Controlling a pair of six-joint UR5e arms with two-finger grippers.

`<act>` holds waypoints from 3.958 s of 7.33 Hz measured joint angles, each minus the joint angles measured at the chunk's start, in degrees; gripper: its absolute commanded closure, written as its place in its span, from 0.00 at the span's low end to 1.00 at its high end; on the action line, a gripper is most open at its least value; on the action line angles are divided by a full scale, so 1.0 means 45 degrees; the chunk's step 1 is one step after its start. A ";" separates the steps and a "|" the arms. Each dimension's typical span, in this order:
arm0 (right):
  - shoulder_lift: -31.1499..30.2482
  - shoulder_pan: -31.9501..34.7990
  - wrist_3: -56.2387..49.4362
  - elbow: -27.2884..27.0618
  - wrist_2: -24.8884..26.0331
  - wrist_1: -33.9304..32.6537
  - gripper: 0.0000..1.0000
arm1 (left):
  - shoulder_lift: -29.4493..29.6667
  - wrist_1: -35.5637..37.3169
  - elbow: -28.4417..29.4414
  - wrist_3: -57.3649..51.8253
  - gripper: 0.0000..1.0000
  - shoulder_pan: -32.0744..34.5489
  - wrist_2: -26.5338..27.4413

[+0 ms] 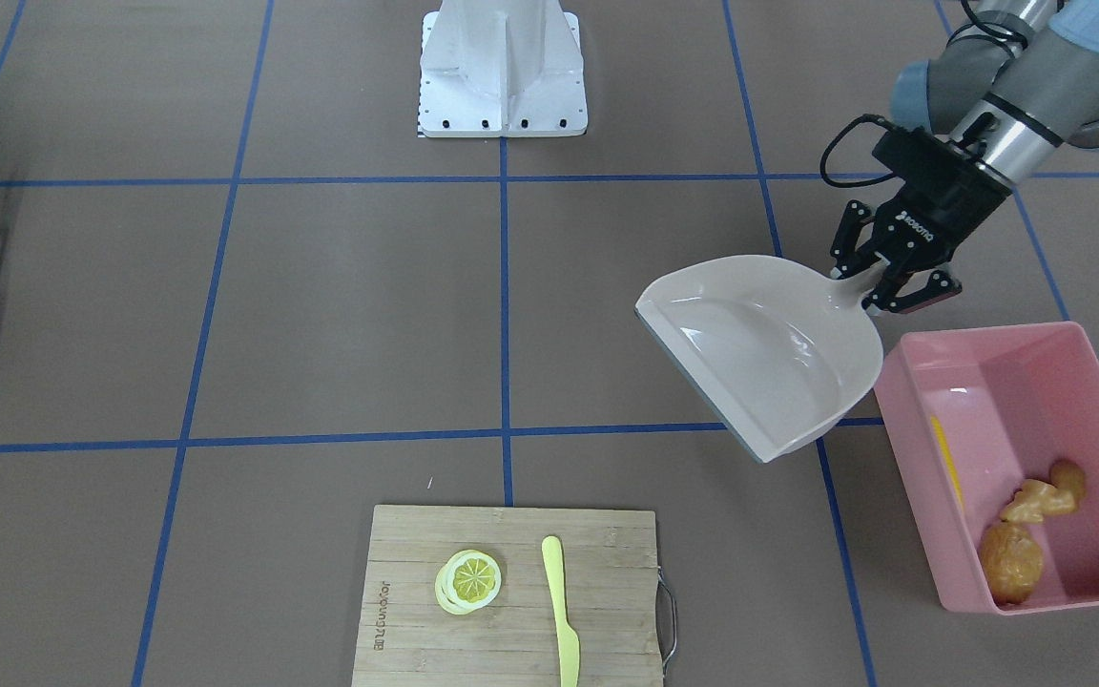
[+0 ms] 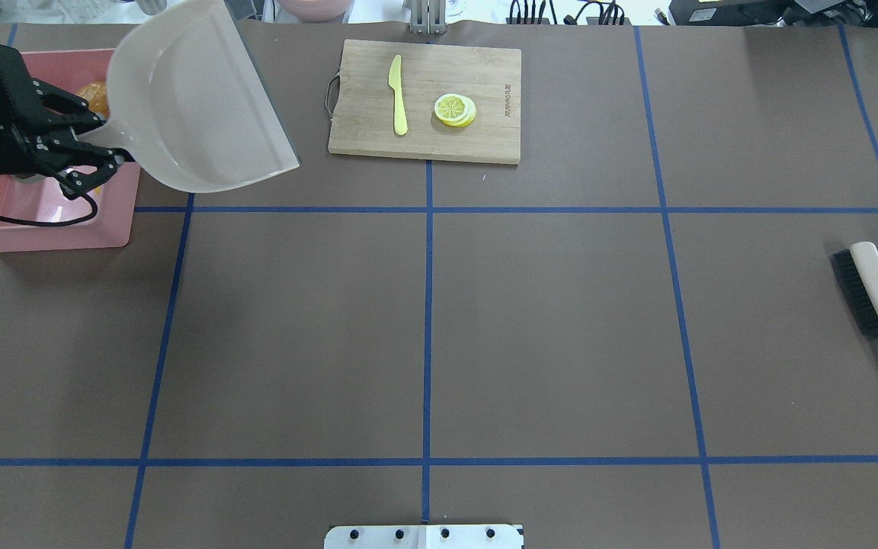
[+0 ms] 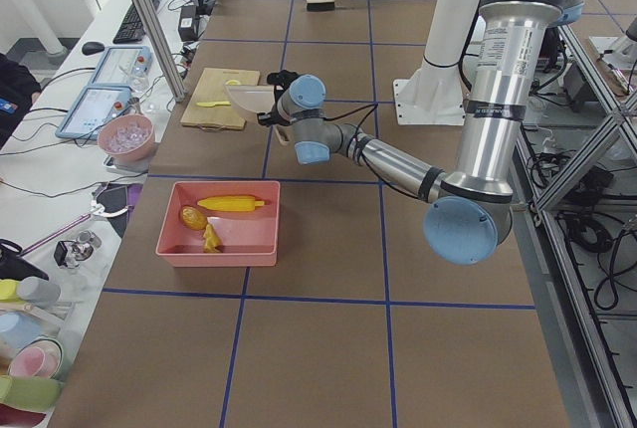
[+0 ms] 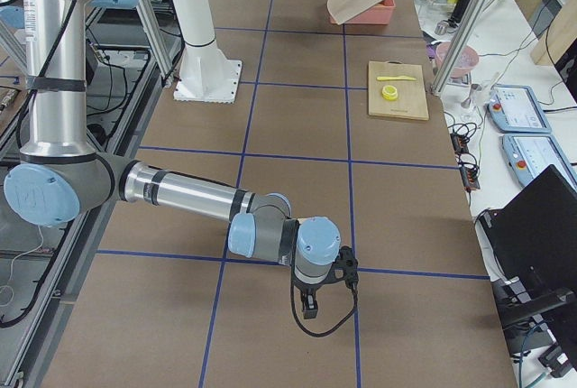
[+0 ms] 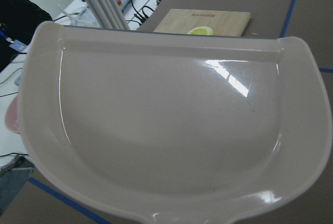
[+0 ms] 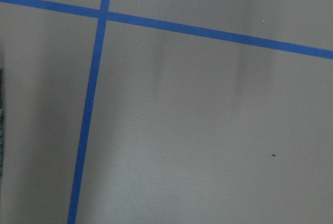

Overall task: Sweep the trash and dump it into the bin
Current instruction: 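Bring the empty dustpan back down onto the table with the left gripper, then release the dustpan handle and raise the left gripper toward the bin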

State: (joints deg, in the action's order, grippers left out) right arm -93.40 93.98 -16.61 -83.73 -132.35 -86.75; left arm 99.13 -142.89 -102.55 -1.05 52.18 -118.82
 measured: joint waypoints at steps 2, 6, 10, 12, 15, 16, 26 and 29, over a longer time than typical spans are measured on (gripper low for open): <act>-0.0017 -0.0005 0.0000 0.0041 -0.0034 0.0000 0.00 | 0.0339 0.0834 -0.0143 -0.1516 1.00 -0.1314 -0.0122; -0.0115 -0.0004 0.0005 0.0098 -0.0098 -0.0005 0.00 | 0.0498 0.3728 -0.0400 -0.3390 1.00 -0.2838 -0.0182; -0.0124 0.0003 -0.0003 0.0114 -0.0194 0.0000 0.00 | 0.1337 0.5890 -0.0309 -0.5034 1.00 -0.3083 -0.2241; -0.0125 -0.0004 -0.0013 0.0165 -0.0198 0.0000 0.00 | 0.1721 0.6138 -0.0094 -0.5250 1.00 -0.2635 -0.2419; -0.0136 -0.0006 -0.0012 0.0167 -0.0198 0.0000 0.00 | 0.2380 0.6070 0.0900 -0.5252 1.00 -0.2036 -0.2442; -0.0145 -0.0006 -0.0017 0.0158 -0.0198 0.0000 0.00 | 0.2554 0.6034 0.1199 -0.5243 1.00 -0.2009 -0.2442; -0.0163 -0.0006 -0.0019 0.0131 -0.0198 0.0000 0.00 | 0.2835 0.3169 0.2555 -0.3734 0.65 -0.2688 -0.2448; -0.0142 -0.0006 -0.0019 0.0031 -0.0242 0.0004 0.00 | 0.2834 0.3178 0.2598 -0.3732 0.59 -0.2725 -0.2443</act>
State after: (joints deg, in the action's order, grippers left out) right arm -94.04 93.96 -16.70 -83.59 -133.44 -86.73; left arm 111.88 -128.59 -90.86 -17.84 39.92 -129.81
